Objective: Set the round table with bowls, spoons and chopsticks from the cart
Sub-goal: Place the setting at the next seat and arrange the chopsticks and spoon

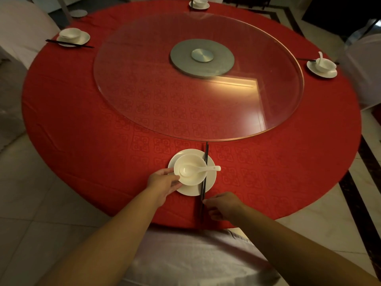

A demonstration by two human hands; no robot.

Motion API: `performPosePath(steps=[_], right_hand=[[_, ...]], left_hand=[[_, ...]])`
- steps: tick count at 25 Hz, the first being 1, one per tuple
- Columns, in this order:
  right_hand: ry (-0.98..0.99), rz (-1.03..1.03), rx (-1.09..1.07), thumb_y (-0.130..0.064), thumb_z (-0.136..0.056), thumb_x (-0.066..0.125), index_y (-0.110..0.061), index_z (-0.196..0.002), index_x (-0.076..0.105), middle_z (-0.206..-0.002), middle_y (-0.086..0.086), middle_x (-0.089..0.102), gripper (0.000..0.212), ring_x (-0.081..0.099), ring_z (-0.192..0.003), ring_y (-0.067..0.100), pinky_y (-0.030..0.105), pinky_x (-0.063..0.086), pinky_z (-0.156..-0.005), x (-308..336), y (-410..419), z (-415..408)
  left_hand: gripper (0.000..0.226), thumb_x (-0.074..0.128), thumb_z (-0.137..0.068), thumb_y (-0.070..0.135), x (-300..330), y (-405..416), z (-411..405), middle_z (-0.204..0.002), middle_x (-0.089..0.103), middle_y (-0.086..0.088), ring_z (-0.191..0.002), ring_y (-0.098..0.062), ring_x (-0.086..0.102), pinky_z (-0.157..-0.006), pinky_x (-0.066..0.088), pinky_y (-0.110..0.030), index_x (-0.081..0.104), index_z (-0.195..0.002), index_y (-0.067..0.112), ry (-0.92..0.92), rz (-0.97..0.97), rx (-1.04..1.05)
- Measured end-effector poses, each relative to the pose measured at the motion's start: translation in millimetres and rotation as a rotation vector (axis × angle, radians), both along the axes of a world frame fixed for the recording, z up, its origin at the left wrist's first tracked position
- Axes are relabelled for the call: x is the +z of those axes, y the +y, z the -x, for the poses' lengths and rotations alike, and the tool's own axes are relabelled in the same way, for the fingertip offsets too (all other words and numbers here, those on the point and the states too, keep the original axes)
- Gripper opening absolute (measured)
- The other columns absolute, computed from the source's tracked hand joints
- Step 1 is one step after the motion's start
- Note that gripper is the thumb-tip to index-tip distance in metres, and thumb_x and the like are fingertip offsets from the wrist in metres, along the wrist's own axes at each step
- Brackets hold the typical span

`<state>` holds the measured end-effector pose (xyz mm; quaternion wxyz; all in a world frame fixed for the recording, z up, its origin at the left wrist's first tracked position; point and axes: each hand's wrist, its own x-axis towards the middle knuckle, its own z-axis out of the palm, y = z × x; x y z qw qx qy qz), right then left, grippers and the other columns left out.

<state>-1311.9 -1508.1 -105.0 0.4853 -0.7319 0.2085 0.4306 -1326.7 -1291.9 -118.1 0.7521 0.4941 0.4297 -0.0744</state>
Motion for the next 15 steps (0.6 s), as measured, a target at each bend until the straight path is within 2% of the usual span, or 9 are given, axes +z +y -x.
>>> performPosePath(steps=[4, 10, 13, 15], right_hand=[[0.019, -0.002, 0.003, -0.009, -0.085, 0.078, 0.004, -0.111, 0.069, -0.094, 0.018, 0.068, 0.030, 0.064, -0.074, 0.025, 0.035, 0.059, -0.064, -3, 8, -3], [0.035, -0.063, -0.072, -0.006, -0.090, 0.071, 0.001, -0.112, 0.069, -0.096, 0.014, 0.069, 0.023, 0.067, -0.079, 0.024, 0.036, 0.060, -0.068, -11, 13, -4], [0.031, -0.081, -0.101, -0.004, -0.092, 0.069, -0.002, -0.107, 0.069, -0.091, 0.012, 0.067, 0.016, 0.064, -0.075, 0.021, 0.034, 0.058, -0.066, -13, 15, -5], [0.028, -0.078, -0.117, -0.005, -0.092, 0.069, -0.004, -0.100, 0.069, -0.088, 0.011, 0.067, 0.008, 0.064, -0.075, 0.021, 0.034, 0.058, -0.065, -13, 16, -5]], left_hand=[[0.030, 0.070, -0.085, -0.009, -1, 1, 1, -0.101, 0.073, -0.014, -0.090, -0.025, 0.074, -0.070, 0.064, -0.032, 0.066, -0.109, 0.009, -0.008, -0.004, -0.001], [0.030, 0.071, -0.084, -0.009, -3, 0, 1, -0.099, 0.074, -0.013, -0.087, -0.024, 0.075, -0.070, 0.064, -0.033, 0.067, -0.108, 0.010, -0.003, -0.014, 0.008], [0.028, 0.070, -0.085, -0.009, -3, 0, 1, -0.100, 0.074, -0.015, -0.089, -0.025, 0.075, -0.066, 0.064, -0.031, 0.067, -0.106, 0.010, -0.009, -0.011, 0.010], [0.029, 0.070, -0.085, -0.009, -3, 0, 1, -0.102, 0.074, -0.016, -0.091, -0.027, 0.075, -0.069, 0.064, -0.032, 0.066, -0.107, 0.009, -0.007, -0.011, 0.006]])
